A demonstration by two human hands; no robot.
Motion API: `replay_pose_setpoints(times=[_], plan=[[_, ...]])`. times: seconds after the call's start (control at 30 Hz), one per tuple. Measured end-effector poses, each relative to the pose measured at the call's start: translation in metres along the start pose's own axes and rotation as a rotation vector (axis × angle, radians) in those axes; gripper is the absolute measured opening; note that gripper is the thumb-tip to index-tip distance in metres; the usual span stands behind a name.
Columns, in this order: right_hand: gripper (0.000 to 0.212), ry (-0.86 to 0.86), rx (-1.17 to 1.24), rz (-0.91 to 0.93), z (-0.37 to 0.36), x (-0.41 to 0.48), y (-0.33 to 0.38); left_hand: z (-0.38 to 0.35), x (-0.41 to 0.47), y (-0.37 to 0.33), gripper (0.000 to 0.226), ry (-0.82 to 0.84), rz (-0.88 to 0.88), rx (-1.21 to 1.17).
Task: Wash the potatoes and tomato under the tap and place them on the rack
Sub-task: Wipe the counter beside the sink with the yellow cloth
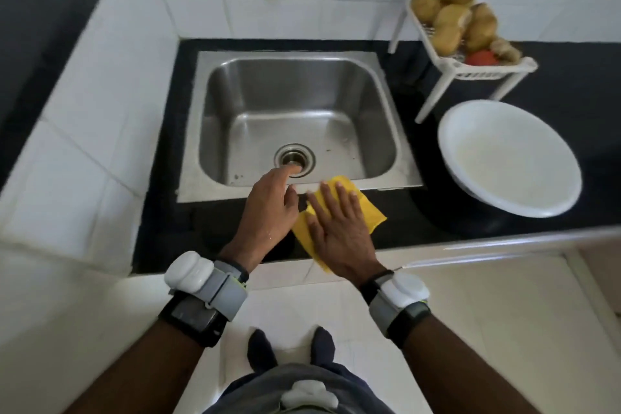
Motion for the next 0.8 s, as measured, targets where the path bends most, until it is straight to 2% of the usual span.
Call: replay_pose_setpoints(times=[0.1, 0.2, 0.27, 0.37, 0.67, 0.8], plan=[[0.065, -0.102, -0.056, -0.275, 0.027, -0.023, -0.084, -0.028, 0.0, -0.022, 0.038, 0.079, -0.069, -0.029], [0.091, -0.062, -0.065, -0.555, 0.04, -0.043, -0.148, -0.038, 0.001, -0.029, 0.039, 0.102, -0.091, -0.037], [0.101, -0.077, -0.07, -0.654, 0.046, -0.044, -0.161, -0.036, 0.001, -0.025, 0.039, 0.099, -0.083, -0.033], [0.105, -0.085, -0.075, -0.708, 0.044, -0.036, -0.155, -0.027, 0.0, -0.014, 0.039, 0.079, -0.049, -0.03], [0.097, -0.016, -0.092, -0.41, 0.009, 0.02, -0.049, 0.017, -0.008, 0.025, 0.036, -0.033, 0.069, 0.006], [0.092, 0.002, -0.036, -0.2, -0.006, 0.037, 0.023, 0.044, -0.017, 0.055, 0.034, -0.157, 0.148, 0.069]])
Point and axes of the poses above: each hand's wrist, its own x-axis towards the middle knuckle, its own z-axis out of the back of the hand, y = z × x, the point moved 8 cm from there along x, towards the middle knuckle, and after that the axes turned 8 degrees about -y, right-handed, at the moved point
